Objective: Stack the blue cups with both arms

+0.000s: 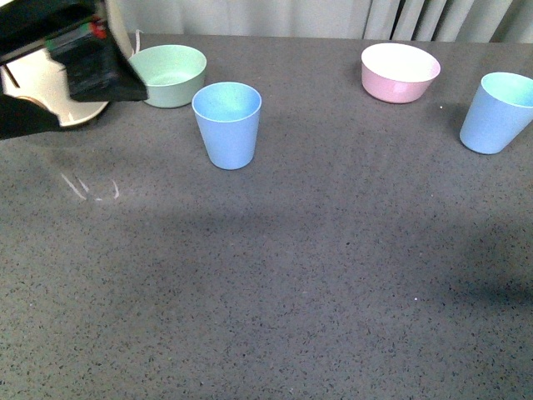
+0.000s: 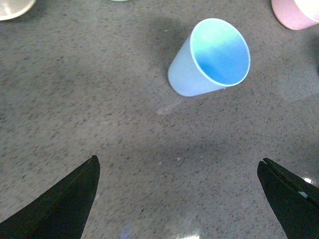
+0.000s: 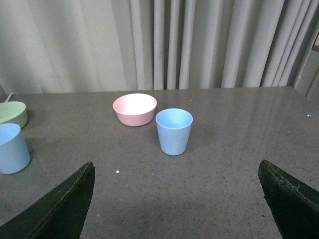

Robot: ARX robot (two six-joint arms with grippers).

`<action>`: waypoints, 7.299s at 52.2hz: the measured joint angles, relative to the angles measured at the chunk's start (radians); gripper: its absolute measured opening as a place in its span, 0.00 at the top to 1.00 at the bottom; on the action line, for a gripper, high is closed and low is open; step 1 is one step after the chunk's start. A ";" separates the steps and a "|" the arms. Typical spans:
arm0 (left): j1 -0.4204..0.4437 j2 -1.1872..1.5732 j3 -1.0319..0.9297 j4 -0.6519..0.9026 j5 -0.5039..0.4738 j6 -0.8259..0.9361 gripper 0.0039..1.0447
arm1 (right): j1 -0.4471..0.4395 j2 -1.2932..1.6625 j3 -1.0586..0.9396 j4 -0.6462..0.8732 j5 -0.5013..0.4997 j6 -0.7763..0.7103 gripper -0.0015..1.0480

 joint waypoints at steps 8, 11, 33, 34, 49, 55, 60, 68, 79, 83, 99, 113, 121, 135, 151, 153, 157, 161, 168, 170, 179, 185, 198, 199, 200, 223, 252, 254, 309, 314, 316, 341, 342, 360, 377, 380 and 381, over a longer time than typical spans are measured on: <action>-0.059 0.180 0.151 -0.003 -0.013 -0.041 0.08 | 0.000 0.000 0.000 0.000 0.000 0.000 0.09; -0.084 0.245 0.201 -0.011 -0.022 -0.060 0.08 | 0.000 0.000 0.000 0.000 0.000 0.000 0.09; -0.130 0.424 0.383 -0.079 -0.061 -0.125 0.08 | 0.000 0.000 0.000 0.000 0.000 0.000 0.09; -0.127 0.436 0.399 -0.090 -0.067 -0.133 0.08 | 0.000 0.000 0.000 0.000 0.000 0.000 0.09; -0.113 0.549 0.607 -0.210 -0.119 -0.205 0.08 | 0.000 0.000 0.000 0.000 0.000 0.000 0.09; -0.117 0.582 0.646 -0.239 -0.126 -0.219 0.08 | 0.000 0.000 0.000 0.000 0.000 0.000 0.09; -0.121 0.619 0.685 -0.272 -0.141 -0.231 0.19 | 0.000 0.000 0.000 0.000 0.000 0.000 0.09; -0.122 0.649 0.716 -0.305 -0.156 -0.241 0.39 | 0.000 0.000 0.000 0.000 0.000 0.000 0.09; -0.130 0.660 0.738 -0.349 -0.160 -0.270 0.70 | 0.000 0.000 0.000 0.000 0.000 0.000 0.09; -0.138 0.660 0.739 -0.354 -0.160 -0.279 0.80 | 0.000 0.000 0.000 0.000 0.000 0.000 0.09; -0.209 0.660 0.739 -0.396 -0.171 -0.318 0.98 | 0.000 0.000 0.000 0.000 0.000 0.000 0.09; -0.284 0.660 0.740 -0.418 -0.178 -0.324 0.98 | 0.000 0.000 0.000 0.000 0.000 0.000 0.09; -0.323 0.660 0.748 -0.422 -0.190 -0.324 0.98 | 0.000 0.000 0.000 0.000 0.000 0.000 0.09; -0.384 0.671 0.779 -0.433 -0.197 -0.325 0.97 | 0.000 0.000 0.000 0.000 0.000 0.000 0.09; -0.390 0.678 0.784 -0.432 -0.196 -0.328 0.48 | 0.000 0.000 0.000 0.000 0.000 0.000 0.09; -0.388 0.672 0.783 -0.429 -0.196 -0.328 0.41 | 0.000 0.000 0.000 0.000 0.000 0.000 0.09; -0.380 0.643 0.764 -0.418 -0.197 -0.327 0.29 | 0.000 0.000 0.000 0.000 0.000 0.000 0.09; -0.369 0.597 0.734 -0.402 -0.200 -0.327 0.19 | 0.000 0.000 0.000 0.000 0.000 0.000 0.09; -0.339 0.451 0.625 -0.342 -0.241 -0.301 0.08 | 0.000 0.000 0.000 0.000 0.000 0.000 0.09; -0.327 0.401 0.581 -0.312 -0.245 -0.293 0.09 | 0.000 0.000 0.000 0.000 0.000 0.000 0.09; -0.258 0.177 0.236 0.220 -0.505 -0.067 0.20 | 0.000 0.000 0.000 0.000 -0.002 0.000 0.09; -0.176 0.043 -0.064 0.731 -0.605 0.180 0.39 | 0.000 0.000 0.000 0.000 0.001 0.000 0.09; -0.031 -0.211 -0.438 0.954 -0.476 0.337 0.89 | 0.000 0.000 0.000 0.000 0.000 0.000 0.09; -0.023 -0.225 -0.453 0.954 -0.468 0.339 0.92 | 0.000 0.000 0.000 0.000 0.000 0.000 0.09; -0.013 -0.247 -0.474 0.954 -0.453 0.341 0.98 | 0.000 0.000 0.000 0.000 0.000 0.000 0.09; 0.119 -0.558 -0.676 0.853 -0.328 0.349 0.99 | 0.000 0.000 0.000 0.000 0.000 0.000 0.09; 0.238 -0.888 -0.776 0.631 -0.211 0.351 0.99 | 0.000 0.000 0.000 0.000 0.000 0.000 0.09; 0.238 -0.912 -0.776 0.609 -0.211 0.351 0.99 | 0.000 0.000 0.000 0.000 0.000 0.000 0.09; 0.238 -1.452 -0.777 0.051 -0.211 0.351 0.99 | 0.000 0.000 0.000 0.000 0.000 0.000 0.09; 0.238 -1.500 -0.777 0.031 -0.211 0.352 0.99 | 0.000 0.000 0.000 0.000 0.000 0.000 0.09; 0.238 -1.502 -0.777 0.029 -0.211 0.351 0.99 | 0.000 0.000 0.000 0.000 0.000 0.000 0.09; 0.238 -1.503 -0.777 0.025 -0.211 0.351 0.45 | -0.182 0.507 0.201 -0.145 -0.238 -0.004 0.09; 0.238 -1.503 -0.777 0.025 -0.211 0.351 0.44 | -0.190 0.539 0.211 -0.123 -0.243 -0.012 0.09; 0.238 -1.503 -0.777 0.025 -0.211 0.353 0.08 | -0.164 1.498 0.711 0.172 -0.166 -0.378 0.09; 0.238 -1.503 -0.777 0.025 -0.211 0.353 0.08 | -0.031 1.812 1.024 0.073 -0.055 -0.521 0.09; 0.238 -1.503 -0.777 0.025 -0.211 0.353 0.08 | -0.011 1.855 1.067 0.064 -0.034 -0.537 0.09; 0.238 -1.503 -0.777 0.025 -0.211 0.353 0.08 | -0.005 1.871 1.083 0.060 -0.024 -0.542 0.09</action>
